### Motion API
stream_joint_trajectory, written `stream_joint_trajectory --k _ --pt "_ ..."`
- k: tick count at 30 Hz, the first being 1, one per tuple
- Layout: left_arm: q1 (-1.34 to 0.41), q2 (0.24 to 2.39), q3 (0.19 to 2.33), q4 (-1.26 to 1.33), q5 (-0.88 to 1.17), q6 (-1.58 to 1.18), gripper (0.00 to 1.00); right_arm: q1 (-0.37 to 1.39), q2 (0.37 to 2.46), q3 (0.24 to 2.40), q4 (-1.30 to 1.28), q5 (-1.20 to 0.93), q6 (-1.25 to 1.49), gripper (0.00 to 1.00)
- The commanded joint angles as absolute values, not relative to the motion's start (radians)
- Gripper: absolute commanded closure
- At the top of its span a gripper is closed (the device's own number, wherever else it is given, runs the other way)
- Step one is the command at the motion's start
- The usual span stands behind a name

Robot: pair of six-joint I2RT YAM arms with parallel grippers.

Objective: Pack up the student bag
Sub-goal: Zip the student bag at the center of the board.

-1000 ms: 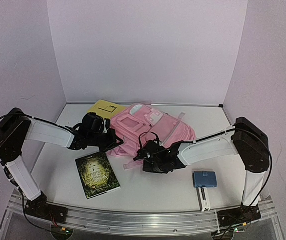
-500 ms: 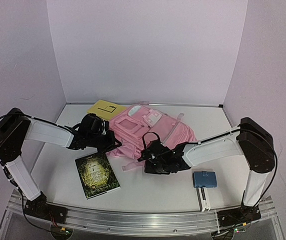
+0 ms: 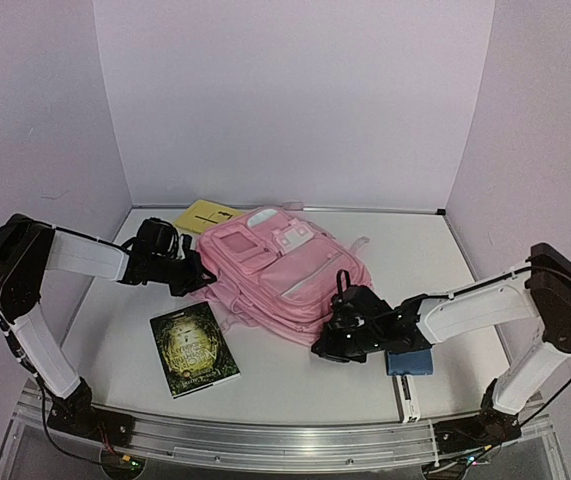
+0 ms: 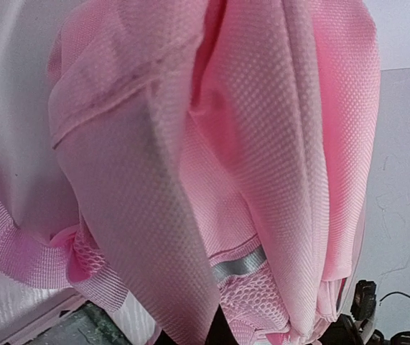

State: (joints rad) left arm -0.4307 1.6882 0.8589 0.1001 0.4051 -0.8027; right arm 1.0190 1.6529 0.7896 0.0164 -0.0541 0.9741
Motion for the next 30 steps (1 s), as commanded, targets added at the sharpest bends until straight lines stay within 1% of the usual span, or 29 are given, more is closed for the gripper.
stream_joint_trajectory --k 1,3,4,5,7,10,11,13,15,20,23,27,30 --pt "-0.333 1.708 0.892 0.147 0.337 -0.708 1.00 0.963 1.551 0.721 0.069 -0.098 0.988 1.00" --pt "-0.323 1.736 0.923 0.143 0.353 -0.666 1.00 0.943 1.537 0.710 0.092 -0.107 0.973 1.00" --pt "-0.323 1.748 0.940 0.137 0.370 -0.638 0.98 0.941 1.535 0.717 0.099 -0.113 0.952 1.00" --pt "-0.324 1.751 0.952 0.133 0.386 -0.613 0.92 0.940 1.535 0.728 0.105 -0.126 0.930 1.00" --pt "-0.334 1.725 0.954 0.131 0.387 -0.564 0.75 0.940 1.531 0.749 0.114 -0.168 0.886 1.00" --pt "-0.382 1.630 0.937 0.081 0.283 -0.471 0.46 0.940 1.505 0.765 0.121 -0.206 0.830 1.00" --pt "-0.410 1.594 0.932 0.054 0.226 -0.428 0.39 0.940 1.493 0.765 0.122 -0.218 0.808 1.00" --pt "-0.487 1.520 0.920 0.013 0.101 -0.361 0.30 0.940 1.471 0.767 0.121 -0.244 0.775 1.00" --pt "-0.570 1.460 0.899 0.006 0.041 -0.310 0.26 0.940 1.453 0.768 0.121 -0.274 0.751 1.00" --pt "-0.738 1.382 0.851 0.073 0.062 -0.218 0.24 0.940 1.429 0.760 0.122 -0.270 0.746 1.00" --pt "-0.824 1.425 0.888 0.085 0.092 -0.180 0.24 0.938 1.439 0.760 0.120 -0.251 0.778 1.00" --pt "-0.914 1.527 0.956 0.085 0.159 -0.154 0.30 0.937 1.462 0.765 0.120 -0.245 0.814 1.00" --pt "-0.964 1.588 1.000 0.079 0.196 -0.135 0.32 0.936 1.466 0.765 0.121 -0.244 0.827 1.00"
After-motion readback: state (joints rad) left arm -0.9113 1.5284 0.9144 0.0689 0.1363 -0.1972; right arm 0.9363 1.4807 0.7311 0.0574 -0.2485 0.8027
